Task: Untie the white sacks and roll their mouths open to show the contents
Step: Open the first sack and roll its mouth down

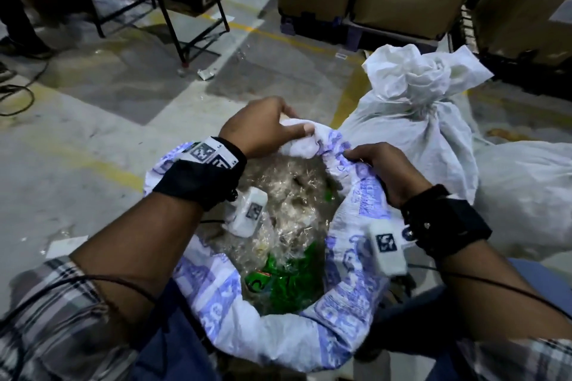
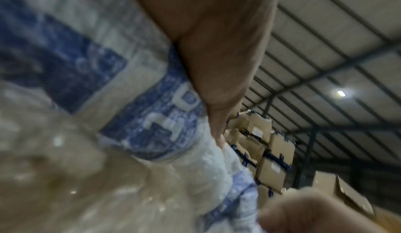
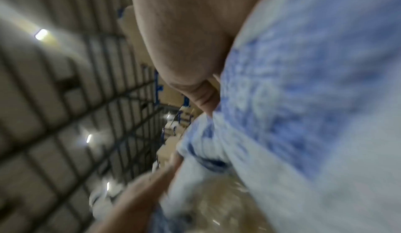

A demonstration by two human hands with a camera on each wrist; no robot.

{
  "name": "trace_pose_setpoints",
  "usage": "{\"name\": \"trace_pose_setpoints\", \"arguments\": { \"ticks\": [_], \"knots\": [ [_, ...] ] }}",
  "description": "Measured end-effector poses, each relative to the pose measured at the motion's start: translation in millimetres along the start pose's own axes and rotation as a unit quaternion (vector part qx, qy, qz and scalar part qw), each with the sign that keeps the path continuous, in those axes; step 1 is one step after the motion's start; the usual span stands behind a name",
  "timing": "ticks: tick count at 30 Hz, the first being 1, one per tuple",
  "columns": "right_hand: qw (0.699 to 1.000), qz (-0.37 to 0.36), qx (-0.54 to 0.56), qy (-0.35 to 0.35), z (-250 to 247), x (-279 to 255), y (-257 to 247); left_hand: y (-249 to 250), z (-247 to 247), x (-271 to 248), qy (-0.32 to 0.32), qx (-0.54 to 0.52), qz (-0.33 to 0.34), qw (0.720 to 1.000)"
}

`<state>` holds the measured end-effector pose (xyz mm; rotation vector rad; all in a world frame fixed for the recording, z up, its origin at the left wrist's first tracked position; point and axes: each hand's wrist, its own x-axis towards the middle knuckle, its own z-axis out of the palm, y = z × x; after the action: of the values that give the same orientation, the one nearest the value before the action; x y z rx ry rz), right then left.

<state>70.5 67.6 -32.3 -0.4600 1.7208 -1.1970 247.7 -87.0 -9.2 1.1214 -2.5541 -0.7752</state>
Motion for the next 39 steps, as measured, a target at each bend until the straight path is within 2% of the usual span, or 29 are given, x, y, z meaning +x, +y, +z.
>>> {"name": "trace_pose_setpoints", "arguments": {
  "ticks": [1, 2, 3, 4, 6, 8, 10, 12, 14, 15, 16, 18, 21, 23, 25, 26, 28, 29, 30, 33, 36, 37, 39],
  "knots": [
    [0.989, -0.083, -0.106, 0.054, 2.1, 1.0, 2.5, -1.5, -1.2, 1.0, -0.004, -0.035, -0.021, 0.999],
    [0.96, -0.161, -0.205, 0.105, 3.2, 0.6, 5.4, -2.7, -1.8, 1.7, -0.015, -0.064, -0.039, 0.997],
    [0.929, -0.213, -0.271, 0.134, 4.0, 0.7, 8.5, -3.4, -2.1, 1.8, -0.029, -0.093, -0.052, 0.994],
    [0.916, -0.23, -0.3, 0.132, 5.3, 1.0, 11.6, -3.1, -1.9, 2.0, -0.045, -0.125, -0.062, 0.989],
    [0.938, -0.201, -0.268, 0.084, 5.9, 3.6, 17.4, -2.2, -2.2, 0.0, -0.066, -0.188, -0.08, 0.977],
    [0.971, -0.14, -0.187, 0.048, 4.8, 7.8, 20.0, -1.7, -3.1, -2.9, -0.056, -0.215, -0.084, 0.971],
    [0.99, -0.085, -0.107, 0.029, 5.0, 9.5, 18.6, 0.4, -5.3, -6.8, -0.025, -0.144, -0.029, 0.989],
    [0.999, -0.021, -0.017, -0.016, 3.9, 11.4, 14.7, 5.0, -7.3, -10.4, 0.029, -0.015, 0.08, 0.996],
    [0.984, 0.078, 0.097, -0.125, 0.3, 10.8, 10.5, 8.5, -9.0, -14.2, 0.045, 0.085, 0.158, 0.983],
    [0.967, 0.109, 0.143, -0.179, -0.5, 8.6, 9.3, 8.9, -9.6, -14.8, 0.039, 0.125, 0.169, 0.977],
    [0.959, 0.111, 0.163, -0.205, -2.2, 7.6, 8.2, 8.6, -9.6, -14.4, 0.031, 0.155, 0.17, 0.973],
    [0.962, 0.083, 0.171, -0.199, -4.2, 8.8, 8.0, 5.3, -8.9, -11.1, 0.024, 0.171, 0.143, 0.975],
    [0.967, 0.077, 0.176, -0.169, 1.8, 7.2, 9.3, 3.2, -4.7, -3.1, 0.031, 0.171, 0.101, 0.98],
    [0.993, -0.014, 0.112, -0.046, 6.1, 11.5, 10.2, 0.9, -3.2, 0.9, 0.036, 0.151, 0.061, 0.986],
    [0.992, -0.112, -0.029, 0.057, 7.6, 4.4, 4.5, -6.7, -4.4, 4.5, 0.042, 0.104, -0.001, 0.994],
    [0.981, -0.137, -0.115, 0.074, 5.6, -1.3, 1.8, -11.6, -5.4, 6.0, 0.046, 0.081, -0.031, 0.995],
    [0.937, -0.154, -0.3, 0.09, -1.5, -14.7, 2.5, -21.2, -8.3, 9.0, 0.064, 0.045, -0.083, 0.994],
    [0.916, -0.139, -0.367, 0.088, -5.8, -21.2, 5.7, -25.5, -10.3, 10.0, 0.079, 0.031, -0.1, 0.991],
    [0.909, -0.113, -0.394, 0.069, -8.7, -26.2, 9.7, -29.1, -12.3, 11.0, 0.096, 0.019, -0.111, 0.989],
    [0.952, -0.035, -0.304, -0.018, -5.3, -32.8, 21.8, -33.8, -15.6, 13.0, 0.135, -0.005, -0.115, 0.984],
    [0.993, 0.032, -0.096, -0.057, 3.2, -25.1, 26.5, -32.4, -16.5, 13.5, 0.137, -0.004, -0.106, 0.985],
    [0.994, 0.073, -0.005, -0.083, 4.6, -22.9, 26.2, -31.0, -17.5, 13.6, 0.137, -0.002, -0.1, 0.985],
    [0.962, 0.148, 0.194, -0.122, 4.0, -19.6, 22.8, -26.0, -20.9, 11.8, 0.146, 0.031, -0.082, 0.985]
  ]
}}
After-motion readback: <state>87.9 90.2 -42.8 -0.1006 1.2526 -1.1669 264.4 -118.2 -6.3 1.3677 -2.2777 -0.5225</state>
